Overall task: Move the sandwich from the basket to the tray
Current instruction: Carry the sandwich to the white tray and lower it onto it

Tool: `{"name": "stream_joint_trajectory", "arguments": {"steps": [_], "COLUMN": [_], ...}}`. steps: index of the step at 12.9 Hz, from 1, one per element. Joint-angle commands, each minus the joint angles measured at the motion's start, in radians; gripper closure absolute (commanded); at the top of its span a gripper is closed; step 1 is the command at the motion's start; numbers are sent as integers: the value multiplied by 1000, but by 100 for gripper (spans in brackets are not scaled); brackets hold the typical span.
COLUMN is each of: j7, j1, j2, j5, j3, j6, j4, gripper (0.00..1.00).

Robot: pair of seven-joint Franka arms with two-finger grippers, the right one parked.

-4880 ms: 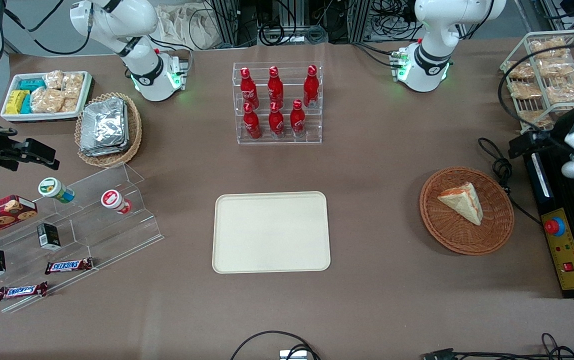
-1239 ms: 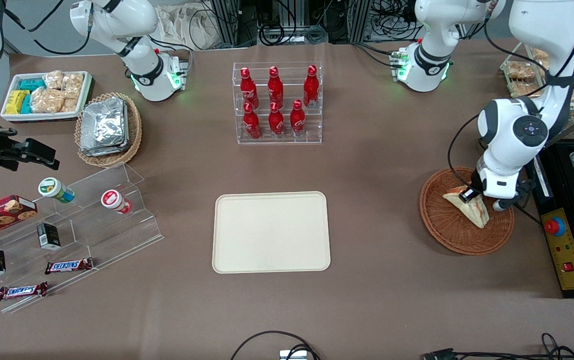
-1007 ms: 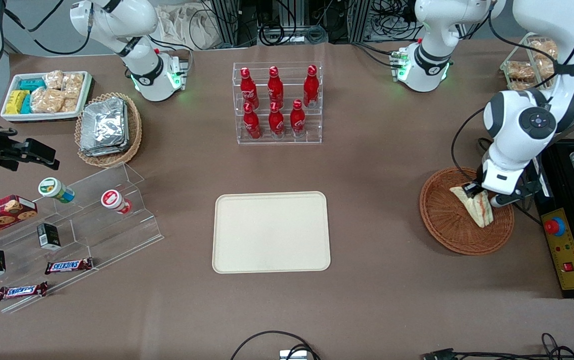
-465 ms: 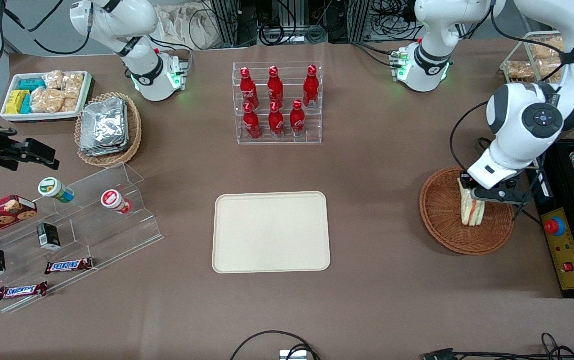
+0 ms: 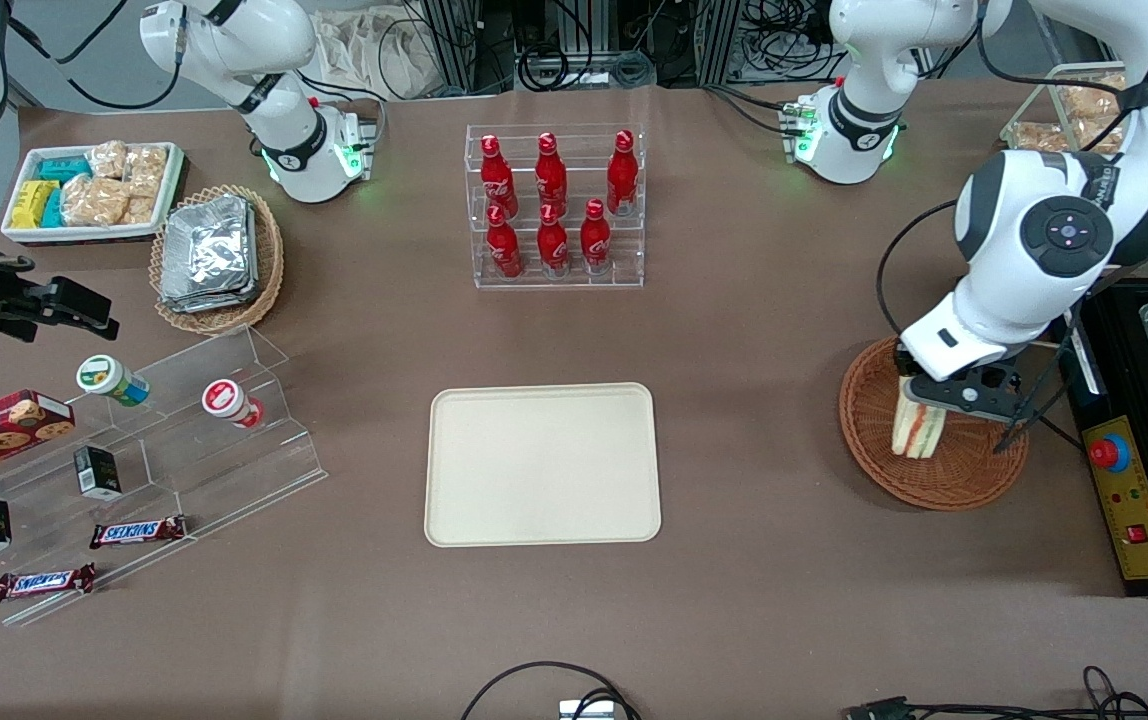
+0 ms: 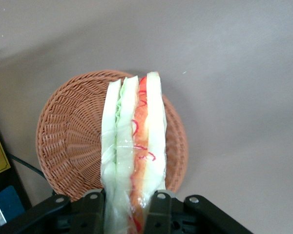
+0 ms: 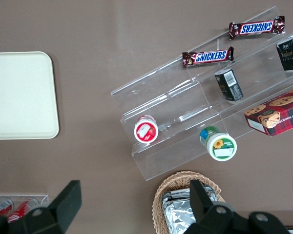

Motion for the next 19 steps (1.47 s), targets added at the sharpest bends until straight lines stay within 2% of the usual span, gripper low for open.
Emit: {"name": "stream_joint_trajectory", "arguments": {"steps": [1,3,5,12,13,14,19], "j7": [-137,-274,-407,-584,-596,-625,-679], "j1": [-5,-28,-118,-319,-343,-374,-414], "j2": [116,186,268,467,501,539,674], "j5": [-26,-40,-24,-11,40,83,113], "j3": [-84,-144,-156,-150,-152,-152,-150], "j6": [-113,-153,-170,-159,-158,-156,-40], "j4": [214,326,418,618,638,661,696], "gripper": [76,76,77,76,72,71,72]}}
